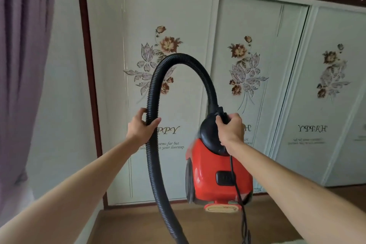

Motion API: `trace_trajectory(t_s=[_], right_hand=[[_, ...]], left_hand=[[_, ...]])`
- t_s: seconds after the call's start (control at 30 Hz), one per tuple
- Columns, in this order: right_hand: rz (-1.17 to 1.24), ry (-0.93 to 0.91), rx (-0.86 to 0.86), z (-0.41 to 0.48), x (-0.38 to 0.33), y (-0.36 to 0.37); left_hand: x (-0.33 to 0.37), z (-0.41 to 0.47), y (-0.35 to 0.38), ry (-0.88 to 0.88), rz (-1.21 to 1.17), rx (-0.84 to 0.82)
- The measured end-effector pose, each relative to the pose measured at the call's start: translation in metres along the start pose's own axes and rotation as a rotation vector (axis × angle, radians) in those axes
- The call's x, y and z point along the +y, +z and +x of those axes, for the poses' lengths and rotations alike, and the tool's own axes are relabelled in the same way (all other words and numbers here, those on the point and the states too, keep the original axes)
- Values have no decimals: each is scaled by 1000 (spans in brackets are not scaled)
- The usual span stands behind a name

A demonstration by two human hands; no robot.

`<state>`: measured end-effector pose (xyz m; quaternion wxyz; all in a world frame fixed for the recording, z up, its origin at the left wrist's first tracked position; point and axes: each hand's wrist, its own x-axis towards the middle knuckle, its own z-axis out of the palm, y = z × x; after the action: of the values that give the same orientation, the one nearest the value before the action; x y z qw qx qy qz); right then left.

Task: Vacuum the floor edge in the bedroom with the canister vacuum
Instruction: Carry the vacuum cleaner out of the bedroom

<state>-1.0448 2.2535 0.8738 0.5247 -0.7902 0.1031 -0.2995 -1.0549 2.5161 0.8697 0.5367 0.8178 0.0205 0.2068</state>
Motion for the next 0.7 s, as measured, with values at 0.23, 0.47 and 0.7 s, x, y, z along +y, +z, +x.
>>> trace_trajectory(t_s=[0.23, 0.47, 0.7], right_hand=[[-38, 30, 59, 44, 17, -10], [-65, 59, 110, 88, 33, 5], [-56, 94, 167, 145, 46, 50]], left_hand=[[7, 41, 46, 10, -22, -71], [-9, 96, 81, 23, -28, -166], [-28, 182, 112, 60, -43, -236]])
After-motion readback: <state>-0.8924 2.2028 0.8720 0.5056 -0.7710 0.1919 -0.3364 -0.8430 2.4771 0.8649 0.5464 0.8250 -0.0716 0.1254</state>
